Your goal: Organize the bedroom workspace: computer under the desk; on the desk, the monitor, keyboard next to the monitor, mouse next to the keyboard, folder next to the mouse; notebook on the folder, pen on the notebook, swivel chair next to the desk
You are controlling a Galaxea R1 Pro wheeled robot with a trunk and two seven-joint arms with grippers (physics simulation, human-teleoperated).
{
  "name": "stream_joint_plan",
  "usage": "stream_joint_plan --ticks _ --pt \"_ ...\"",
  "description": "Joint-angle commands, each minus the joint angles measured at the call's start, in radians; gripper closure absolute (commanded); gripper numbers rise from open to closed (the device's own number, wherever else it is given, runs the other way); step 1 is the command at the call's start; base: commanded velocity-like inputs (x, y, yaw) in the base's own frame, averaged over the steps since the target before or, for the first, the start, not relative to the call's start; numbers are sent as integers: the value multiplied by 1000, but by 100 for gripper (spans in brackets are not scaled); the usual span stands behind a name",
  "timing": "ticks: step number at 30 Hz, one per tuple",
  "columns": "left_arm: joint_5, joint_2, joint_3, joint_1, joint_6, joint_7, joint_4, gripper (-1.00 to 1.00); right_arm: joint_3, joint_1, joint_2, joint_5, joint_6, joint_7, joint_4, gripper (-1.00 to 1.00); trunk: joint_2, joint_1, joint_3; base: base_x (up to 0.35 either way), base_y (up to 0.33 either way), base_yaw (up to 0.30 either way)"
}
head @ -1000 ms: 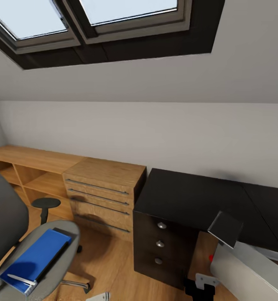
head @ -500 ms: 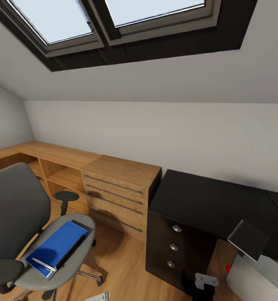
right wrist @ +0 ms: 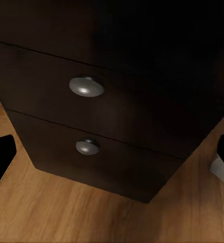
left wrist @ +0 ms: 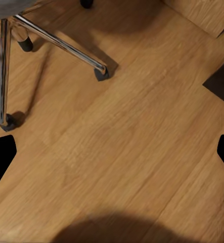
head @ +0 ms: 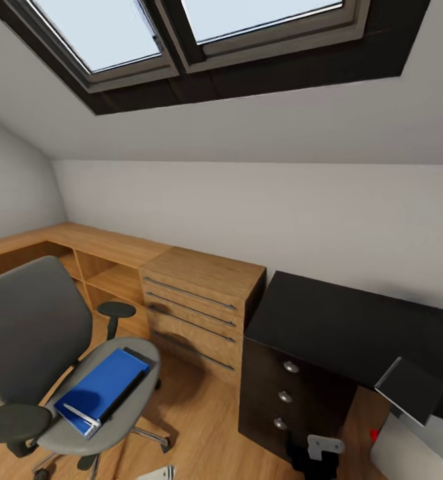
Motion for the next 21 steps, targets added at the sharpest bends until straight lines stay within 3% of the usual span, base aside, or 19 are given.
stream_joint_plan --ticks 1,9,14,18,19,20,21 --pt "6 1 -3 -1 4 7 -1 -100 9 -1 0 -5 -4 -5 2 -100 -1 0 -1 0 0 267" --pt "6 1 -3 -1 4 8 -1 -100 10 -1 2 -5 -4 -5 2 -100 -1 0 -1 0 0 274" --pt "7 16 10 -1 5 10 -1 -100 11 -1 23 -4 -4 -5 -1 -100 -1 0 -3 0 0 276" --pt "10 32 84 -1 5 10 -3 -100 11 -1 33 -4 0 -6 -32 -100 -1 0 -6 0 0 263" --pt "12 34 124 -1 6 10 -3 -100 11 -1 34 -5 5 -6 -55 -100 -1 0 -7 0 0 256" --pt "15 35 192 -1 7 9 -3 -100 10 -1 39 -7 16 -6 -91 -100 -1 0 -8 0 0 254" --pt "18 36 237 -1 8 9 -3 -100 10 -2 47 -8 27 -6 -117 -100 -1 0 -8 0 0 253"
